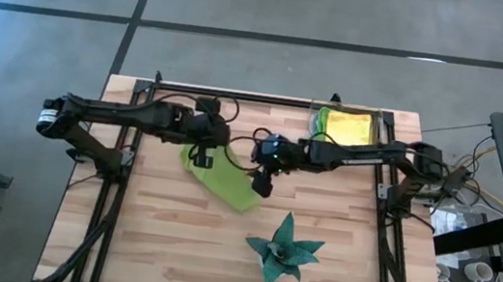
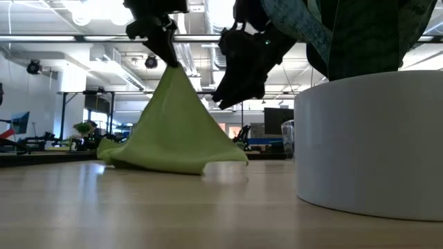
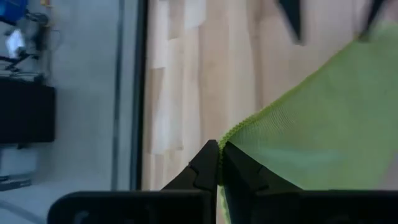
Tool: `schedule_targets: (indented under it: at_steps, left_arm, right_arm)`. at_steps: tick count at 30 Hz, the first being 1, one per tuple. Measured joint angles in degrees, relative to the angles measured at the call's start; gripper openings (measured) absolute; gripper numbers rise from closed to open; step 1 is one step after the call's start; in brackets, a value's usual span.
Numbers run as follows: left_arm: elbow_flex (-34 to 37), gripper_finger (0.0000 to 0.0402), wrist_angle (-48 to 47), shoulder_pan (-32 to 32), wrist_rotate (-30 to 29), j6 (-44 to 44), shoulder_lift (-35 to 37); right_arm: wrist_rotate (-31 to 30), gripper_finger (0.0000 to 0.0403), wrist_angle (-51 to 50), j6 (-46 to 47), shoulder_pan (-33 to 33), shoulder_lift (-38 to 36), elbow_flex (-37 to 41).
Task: Fold microfiber towels
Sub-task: Fold the light green microfiber cloth
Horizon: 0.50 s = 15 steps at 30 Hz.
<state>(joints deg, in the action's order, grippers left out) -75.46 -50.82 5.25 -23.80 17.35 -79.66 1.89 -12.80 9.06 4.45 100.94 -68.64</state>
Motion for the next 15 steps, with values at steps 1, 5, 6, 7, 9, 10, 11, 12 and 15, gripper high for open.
schedule_targets:
  at_steps: [1, 5, 6, 7, 9, 10, 11, 12, 15]
  left_arm:
    - [-0.43, 0.0000, -0.24, -0.01, -0.82, -0.04, 0.00]
    - [-1.41, 0.0000, -1.92, 0.00, -3.20, -0.40, 0.27]
    - [-1.44, 0.0000, -2.00, 0.00, -3.31, -0.42, 0.39]
    - [-1.44, 0.0000, -2.00, 0.00, -3.31, -0.46, 0.64]
    - [-1.34, 0.0000, -2.03, -0.01, -3.31, -0.46, 1.00]
    - [-1.24, 0.0000, -2.00, -0.02, -3.31, -0.46, 1.22]
    - [-1.15, 0.0000, -2.14, -0.04, -3.31, -0.48, 1.38]
    - [-1.11, 0.0000, -2.20, -0.10, -3.30, -0.49, 1.56]
    - [-1.11, 0.0000, -2.23, -0.69, -3.29, -0.61, 2.24]
  right_arm:
    - [1.87, 0.0211, -0.40, 0.43, -0.02, 0.47, -0.13]
    - [7.57, 0.0211, -4.39, 1.67, -0.07, 1.77, 0.32]
    - [7.42, 0.0211, -5.10, 1.71, -0.09, 2.11, 0.62]
    - [7.28, 0.0211, -5.01, 1.69, -0.04, 2.46, 0.96]
    - [7.26, 0.0211, -4.94, 1.42, 0.17, 3.30, 1.48]
    - [7.26, 0.0211, -4.97, 0.92, 0.21, 3.82, 1.57]
    - [7.18, 0.0211, -4.73, 0.08, 0.25, 4.30, 1.57]
    - [7.02, 0.0210, -4.68, -0.85, 0.38, 4.79, 1.57]
    - [4.41, 0.0210, -4.94, -3.31, 0.96, 5.81, 1.57]
